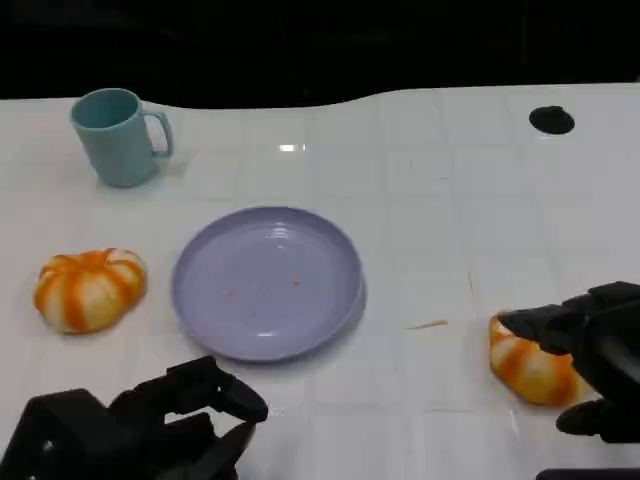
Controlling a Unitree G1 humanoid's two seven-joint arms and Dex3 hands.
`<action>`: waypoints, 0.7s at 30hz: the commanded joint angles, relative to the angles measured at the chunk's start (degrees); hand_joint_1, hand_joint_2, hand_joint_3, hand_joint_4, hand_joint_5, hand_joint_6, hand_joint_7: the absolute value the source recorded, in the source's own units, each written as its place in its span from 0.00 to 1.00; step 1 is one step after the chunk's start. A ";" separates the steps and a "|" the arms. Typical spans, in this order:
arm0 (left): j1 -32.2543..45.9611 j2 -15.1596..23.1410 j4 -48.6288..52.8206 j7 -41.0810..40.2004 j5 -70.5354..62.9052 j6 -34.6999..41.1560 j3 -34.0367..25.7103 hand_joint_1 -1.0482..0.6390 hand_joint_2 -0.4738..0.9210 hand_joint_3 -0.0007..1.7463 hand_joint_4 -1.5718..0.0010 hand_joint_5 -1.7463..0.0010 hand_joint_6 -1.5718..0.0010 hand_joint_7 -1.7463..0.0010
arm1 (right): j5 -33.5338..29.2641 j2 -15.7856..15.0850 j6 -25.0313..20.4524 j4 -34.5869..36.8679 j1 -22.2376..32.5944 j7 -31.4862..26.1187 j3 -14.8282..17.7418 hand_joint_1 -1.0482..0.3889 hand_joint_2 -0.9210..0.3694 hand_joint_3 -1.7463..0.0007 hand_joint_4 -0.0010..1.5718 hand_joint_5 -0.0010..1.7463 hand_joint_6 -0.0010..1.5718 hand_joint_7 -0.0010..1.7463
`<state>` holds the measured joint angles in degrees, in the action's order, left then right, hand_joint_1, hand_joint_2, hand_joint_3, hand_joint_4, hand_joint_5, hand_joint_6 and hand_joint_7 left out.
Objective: Grasp the bread from the table and place it into the plate.
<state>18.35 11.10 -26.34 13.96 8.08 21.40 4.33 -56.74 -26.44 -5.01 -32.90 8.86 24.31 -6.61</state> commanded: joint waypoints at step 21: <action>0.68 0.25 -1.09 -0.32 -1.07 -0.32 0.38 0.44 0.91 0.37 0.56 0.00 0.60 0.26 | -0.41 1.31 -2.16 24.98 -12.46 -4.01 -7.10 0.39 0.08 0.99 0.21 0.08 0.26 0.01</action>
<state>18.59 11.03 -26.55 13.94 7.16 20.87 5.04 -57.86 -25.34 -6.30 -10.28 -2.27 20.90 -13.17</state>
